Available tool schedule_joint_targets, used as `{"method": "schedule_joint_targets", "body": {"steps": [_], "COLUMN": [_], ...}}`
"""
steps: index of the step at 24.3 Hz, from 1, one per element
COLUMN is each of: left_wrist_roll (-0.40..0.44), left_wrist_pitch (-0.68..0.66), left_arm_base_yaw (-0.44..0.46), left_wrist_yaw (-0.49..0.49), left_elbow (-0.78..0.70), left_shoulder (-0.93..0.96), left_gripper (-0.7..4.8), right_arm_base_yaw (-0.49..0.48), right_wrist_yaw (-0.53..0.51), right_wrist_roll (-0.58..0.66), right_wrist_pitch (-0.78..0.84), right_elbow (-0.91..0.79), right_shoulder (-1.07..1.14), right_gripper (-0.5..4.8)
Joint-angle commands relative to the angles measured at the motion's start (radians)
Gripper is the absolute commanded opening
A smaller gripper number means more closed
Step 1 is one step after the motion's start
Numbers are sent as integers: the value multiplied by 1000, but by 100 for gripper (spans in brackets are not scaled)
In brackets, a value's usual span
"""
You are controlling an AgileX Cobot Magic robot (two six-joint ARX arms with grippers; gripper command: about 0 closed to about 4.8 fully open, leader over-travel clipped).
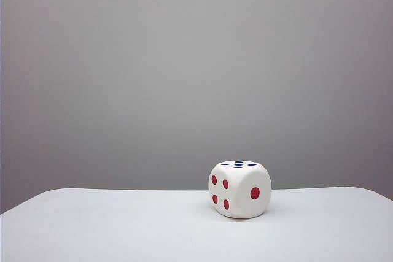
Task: Pick up the dice on the table and roll the dice.
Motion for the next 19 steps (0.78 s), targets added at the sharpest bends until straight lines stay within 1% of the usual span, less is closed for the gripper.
{"method": "schedule_joint_targets", "body": {"steps": [1,3,5,9,15,16,18,19], "left_wrist_roll": [30,30,29,14,15,10,-53,-64], "left_wrist_pitch": [8,5,-40,-39,-40,-40,-41,-41], "left_arm_base_yaw": [1,1,1,1,1,1,1,-1], "left_wrist_yaw": [-4,-4,-20,-22,-22,-22,-10,-4], "left_elbow": [-22,-44,-45,-45,-45,-45,-45,-45], "left_shoulder": [1,1,1,1,1,1,1,1], "left_gripper": [-5,-5,-5,-5,-3,-3,-4,-3], "right_arm_base_yaw": [2,2,2,1,2,2,2,2], "right_wrist_yaw": [-2,0,11,20,19,19,18,19], "right_wrist_roll": [-2,-2,-2,-2,-2,-2,-2,-2], "right_wrist_pitch": [-55,-99,-130,-122,-132,-131,-131,-131], "right_elbow": [-6,-6,-6,-6,-6,-6,-6,-6], "right_shoulder": [0,0,-1,0,1,1,1,1], "right_gripper": [23,23,23,24,22,22,22,22]}}
